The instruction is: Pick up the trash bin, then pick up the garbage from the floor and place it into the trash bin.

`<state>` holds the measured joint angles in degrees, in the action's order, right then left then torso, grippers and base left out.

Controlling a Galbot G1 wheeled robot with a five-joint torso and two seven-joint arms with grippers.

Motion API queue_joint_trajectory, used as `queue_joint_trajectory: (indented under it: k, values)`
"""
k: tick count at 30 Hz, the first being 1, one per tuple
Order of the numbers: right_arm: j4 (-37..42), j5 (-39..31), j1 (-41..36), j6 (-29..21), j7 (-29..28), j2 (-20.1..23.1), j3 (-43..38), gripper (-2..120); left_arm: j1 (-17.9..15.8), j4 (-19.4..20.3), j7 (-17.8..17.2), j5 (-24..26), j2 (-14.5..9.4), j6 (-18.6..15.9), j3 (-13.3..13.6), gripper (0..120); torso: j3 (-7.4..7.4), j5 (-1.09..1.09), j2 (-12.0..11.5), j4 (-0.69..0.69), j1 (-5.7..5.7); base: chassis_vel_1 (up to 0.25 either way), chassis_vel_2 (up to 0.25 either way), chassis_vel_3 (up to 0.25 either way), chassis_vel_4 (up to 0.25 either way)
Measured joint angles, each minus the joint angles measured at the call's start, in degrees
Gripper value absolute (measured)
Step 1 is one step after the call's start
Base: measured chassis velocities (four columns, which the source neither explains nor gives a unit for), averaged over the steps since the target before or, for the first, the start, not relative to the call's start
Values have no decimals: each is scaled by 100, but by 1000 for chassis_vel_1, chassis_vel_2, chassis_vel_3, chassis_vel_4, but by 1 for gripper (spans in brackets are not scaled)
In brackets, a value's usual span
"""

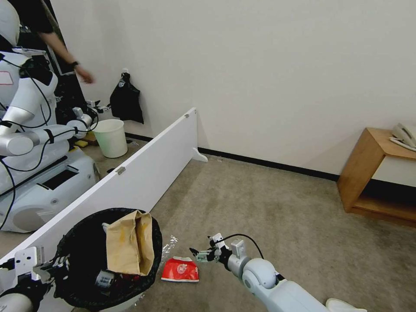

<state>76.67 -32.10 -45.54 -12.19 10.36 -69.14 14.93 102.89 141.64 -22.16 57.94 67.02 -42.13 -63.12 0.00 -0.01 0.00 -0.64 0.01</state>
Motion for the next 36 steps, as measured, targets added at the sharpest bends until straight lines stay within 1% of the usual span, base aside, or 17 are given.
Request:
queue_joint_trajectory:
  k: [3, 9, 18, 36]
  values:
    - [-73, 25, 59, -4, 21, -34, 56, 100, -5, 0, -3, -2, 0, 0, 11, 4, 0, 0, 0, 0, 0, 0, 0, 0, 0]
    - [-651, 228, 393, -5, 147, -258, 339, 100, -10, 2, -9, -8, 6, 0, 27, 4, 0, 0, 0, 0, 0, 0, 0, 0, 0]
    - [-1273, 366, 675, 52, 314, -524, 594, 100, -2, 7, -10, -3, -7, 0, 1, 4, 0, 0, 0, 1, 0, 0, 0, 0, 0]
    - [-2027, 771, 842, 97, 411, -887, 740, 100, 21, 69, -16, 25, -17, 0, -34, 4, 0, 1, 0, 0, 0, 0, 0, 0, 0]
